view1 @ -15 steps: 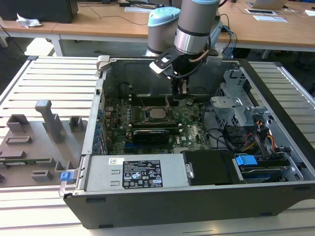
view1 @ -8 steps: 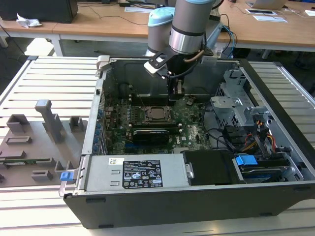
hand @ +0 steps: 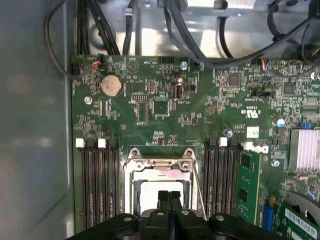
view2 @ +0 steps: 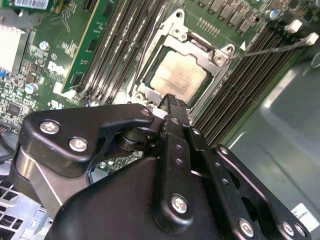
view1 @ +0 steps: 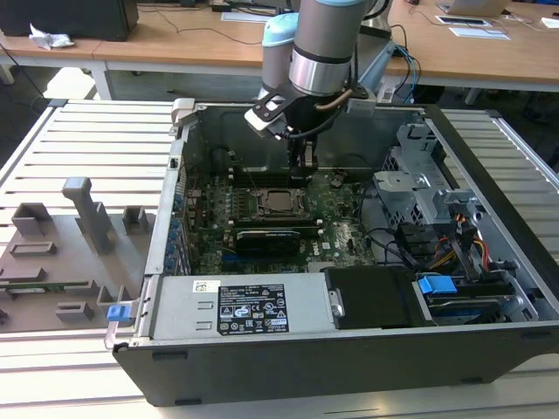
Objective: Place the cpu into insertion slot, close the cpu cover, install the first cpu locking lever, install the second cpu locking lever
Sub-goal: 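Close the cpu cover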
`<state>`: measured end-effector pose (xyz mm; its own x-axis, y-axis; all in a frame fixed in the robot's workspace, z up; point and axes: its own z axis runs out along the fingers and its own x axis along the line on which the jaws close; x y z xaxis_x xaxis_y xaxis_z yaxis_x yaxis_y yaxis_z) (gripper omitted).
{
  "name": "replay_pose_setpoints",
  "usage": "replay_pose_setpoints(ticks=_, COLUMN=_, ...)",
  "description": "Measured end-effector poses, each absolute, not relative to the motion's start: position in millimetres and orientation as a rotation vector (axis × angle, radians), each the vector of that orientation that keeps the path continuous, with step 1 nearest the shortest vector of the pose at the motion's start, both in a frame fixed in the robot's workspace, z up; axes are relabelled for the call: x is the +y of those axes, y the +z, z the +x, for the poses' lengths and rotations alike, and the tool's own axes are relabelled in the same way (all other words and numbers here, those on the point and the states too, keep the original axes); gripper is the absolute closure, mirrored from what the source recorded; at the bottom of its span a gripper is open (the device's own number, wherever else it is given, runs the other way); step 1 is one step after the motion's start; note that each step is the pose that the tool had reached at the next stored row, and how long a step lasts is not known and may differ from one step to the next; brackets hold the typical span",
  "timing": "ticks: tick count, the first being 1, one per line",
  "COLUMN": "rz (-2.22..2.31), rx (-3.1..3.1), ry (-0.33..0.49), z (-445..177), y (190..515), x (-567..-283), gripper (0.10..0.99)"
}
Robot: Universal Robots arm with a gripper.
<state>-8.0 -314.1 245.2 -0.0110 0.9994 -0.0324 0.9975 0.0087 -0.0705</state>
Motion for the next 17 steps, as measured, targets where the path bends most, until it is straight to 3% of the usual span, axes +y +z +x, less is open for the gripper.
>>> replay_pose_setpoints(ticks=17, rz=-2.190, rx=-2.212, ry=0.113, z=-24.7, y=235.8, x=-314.1, gripper=0.980)
